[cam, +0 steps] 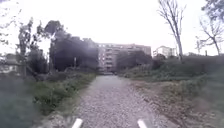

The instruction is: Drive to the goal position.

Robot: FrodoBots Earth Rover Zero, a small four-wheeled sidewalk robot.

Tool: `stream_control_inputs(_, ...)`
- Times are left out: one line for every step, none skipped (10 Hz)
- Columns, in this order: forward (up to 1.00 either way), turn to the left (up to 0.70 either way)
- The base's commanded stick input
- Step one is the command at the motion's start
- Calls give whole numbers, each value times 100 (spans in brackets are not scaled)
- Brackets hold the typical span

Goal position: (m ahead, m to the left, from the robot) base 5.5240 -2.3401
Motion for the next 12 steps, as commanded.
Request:
stream_control_inputs(50,0)
stream_control_inputs(50,0)
stream_control_inputs(50,0)
stream_control_inputs(50,0)
stream_control_inputs(50,0)
stream_control_inputs(50,0)
stream_control_inputs(50,0)
stream_control_inputs(50,0)
stream_control_inputs(50,0)
stream_control_inputs(50,0)
stream_control_inputs(50,0)
stream_control_inputs(50,0)
